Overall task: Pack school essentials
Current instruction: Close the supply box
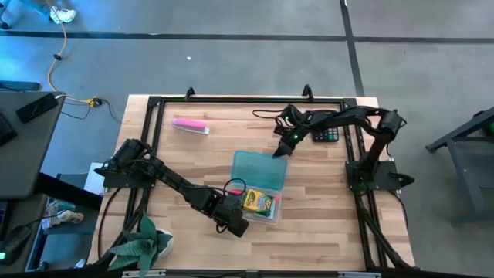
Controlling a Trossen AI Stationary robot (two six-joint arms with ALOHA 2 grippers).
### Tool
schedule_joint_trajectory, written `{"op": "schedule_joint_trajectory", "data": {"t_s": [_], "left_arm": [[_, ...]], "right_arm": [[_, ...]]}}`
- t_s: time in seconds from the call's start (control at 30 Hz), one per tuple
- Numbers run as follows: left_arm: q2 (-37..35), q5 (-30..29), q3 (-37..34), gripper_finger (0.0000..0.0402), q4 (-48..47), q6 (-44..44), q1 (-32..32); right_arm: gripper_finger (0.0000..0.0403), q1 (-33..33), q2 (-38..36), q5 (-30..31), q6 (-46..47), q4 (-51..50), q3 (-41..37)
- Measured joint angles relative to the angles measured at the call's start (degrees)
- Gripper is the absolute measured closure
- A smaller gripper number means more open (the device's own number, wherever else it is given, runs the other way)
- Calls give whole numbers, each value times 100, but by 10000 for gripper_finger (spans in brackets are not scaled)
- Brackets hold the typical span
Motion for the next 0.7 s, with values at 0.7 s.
{"op": "schedule_joint_trajectory", "data": {"t_s": [0.7], "left_arm": [[7, -53, 0, 245, -15, -5, 343]], "right_arm": [[403, 733, -1079, -6, 618, 51, 0]]}}
